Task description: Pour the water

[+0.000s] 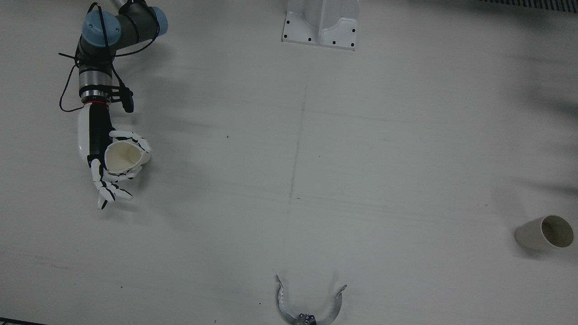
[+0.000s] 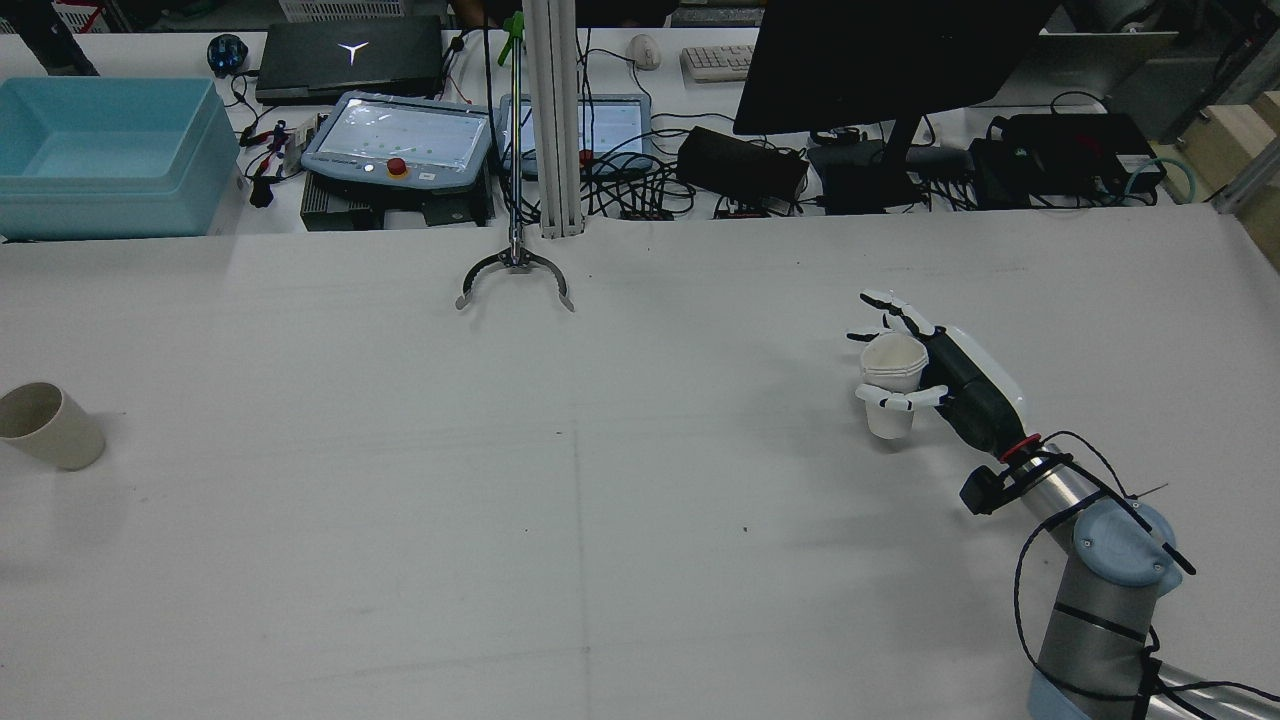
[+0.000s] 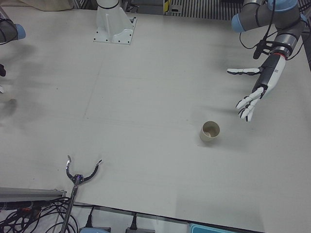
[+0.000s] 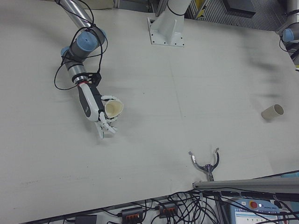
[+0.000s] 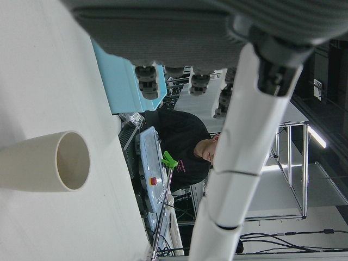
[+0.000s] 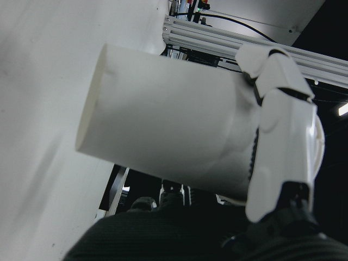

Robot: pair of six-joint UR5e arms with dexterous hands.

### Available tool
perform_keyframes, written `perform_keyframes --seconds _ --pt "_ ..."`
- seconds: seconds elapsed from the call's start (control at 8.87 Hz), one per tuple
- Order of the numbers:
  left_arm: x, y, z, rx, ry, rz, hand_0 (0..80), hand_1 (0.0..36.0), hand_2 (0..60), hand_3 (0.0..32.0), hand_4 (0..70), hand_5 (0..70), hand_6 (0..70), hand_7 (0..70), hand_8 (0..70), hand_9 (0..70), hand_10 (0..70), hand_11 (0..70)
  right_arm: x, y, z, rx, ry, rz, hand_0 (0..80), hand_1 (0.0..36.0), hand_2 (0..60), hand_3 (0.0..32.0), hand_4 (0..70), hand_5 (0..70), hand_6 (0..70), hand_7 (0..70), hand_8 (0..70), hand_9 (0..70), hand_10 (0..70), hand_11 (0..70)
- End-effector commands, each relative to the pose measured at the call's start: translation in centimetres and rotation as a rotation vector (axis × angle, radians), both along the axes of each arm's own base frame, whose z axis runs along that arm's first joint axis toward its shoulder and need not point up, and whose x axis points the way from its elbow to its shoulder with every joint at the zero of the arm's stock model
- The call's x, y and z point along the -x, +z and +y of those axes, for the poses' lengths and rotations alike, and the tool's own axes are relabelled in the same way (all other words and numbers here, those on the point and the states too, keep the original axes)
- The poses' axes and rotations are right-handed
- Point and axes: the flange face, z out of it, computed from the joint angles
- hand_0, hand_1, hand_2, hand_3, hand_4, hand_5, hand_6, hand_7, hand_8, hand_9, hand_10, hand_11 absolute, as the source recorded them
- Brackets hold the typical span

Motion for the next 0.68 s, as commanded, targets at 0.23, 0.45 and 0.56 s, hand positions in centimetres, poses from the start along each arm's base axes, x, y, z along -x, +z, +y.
perform_keyframes --seconds 0.23,0.45,0.56 --pt "-1.4 -1.8 -2.0 -0.066 0.034 -0.048 80.0 32.2 0.0 0.0 32.8 0.0 9.2 7.5 1.7 0.1 6.3 13.8 -8.0 -5.4 -3.3 -0.070 0.087 -0.020 65.3 30.1 28.7 0.0 7.4 18.5 63.3 51.2 23.1 20.6 0.0 0.0" --pt "-1.7 -2.2 -3.8 -0.104 0.002 -0.147 80.0 30.3 0.0 0.0 33.4 0.0 9.7 7.8 2.4 0.1 6.6 13.9 -9.6 -6.9 -3.8 -0.090 0.110 -0.036 66.8 30.5 28.0 0.0 4.7 18.7 62.3 51.3 23.0 20.6 0.0 0.0" --pt "-1.9 -2.6 -5.7 -0.134 -0.044 -0.176 80.0 28.2 0.0 0.0 20.0 0.0 7.2 5.7 0.8 0.0 5.3 11.9 -11.4 -6.9 -4.2 -0.099 0.102 -0.018 65.9 30.2 27.4 0.0 4.2 18.5 61.3 49.9 22.7 20.1 0.0 0.0"
